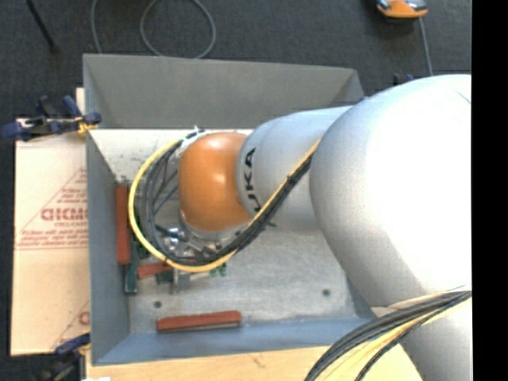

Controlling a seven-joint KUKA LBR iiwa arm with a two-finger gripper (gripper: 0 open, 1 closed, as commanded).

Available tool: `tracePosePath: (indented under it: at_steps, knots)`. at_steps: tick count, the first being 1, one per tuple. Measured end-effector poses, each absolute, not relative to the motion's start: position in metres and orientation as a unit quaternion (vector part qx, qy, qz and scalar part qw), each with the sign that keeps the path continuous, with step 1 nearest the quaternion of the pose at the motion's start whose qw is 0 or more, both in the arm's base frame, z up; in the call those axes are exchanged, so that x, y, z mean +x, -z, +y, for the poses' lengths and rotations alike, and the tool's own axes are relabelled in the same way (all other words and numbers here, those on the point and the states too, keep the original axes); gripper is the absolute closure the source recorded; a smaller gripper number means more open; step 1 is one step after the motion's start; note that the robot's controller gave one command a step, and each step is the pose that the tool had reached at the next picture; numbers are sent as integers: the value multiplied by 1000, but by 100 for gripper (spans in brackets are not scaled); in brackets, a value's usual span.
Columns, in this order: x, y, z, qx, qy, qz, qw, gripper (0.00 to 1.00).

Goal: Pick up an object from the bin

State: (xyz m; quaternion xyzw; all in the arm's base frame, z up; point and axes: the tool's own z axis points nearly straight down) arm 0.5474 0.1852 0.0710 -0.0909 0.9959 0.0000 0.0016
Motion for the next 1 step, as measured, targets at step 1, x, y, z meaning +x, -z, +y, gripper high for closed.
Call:
tracePosePath:
  at_steps: [1]
  knots:
    - [540, -232, 182, -89, -1, 996, 6, 100]
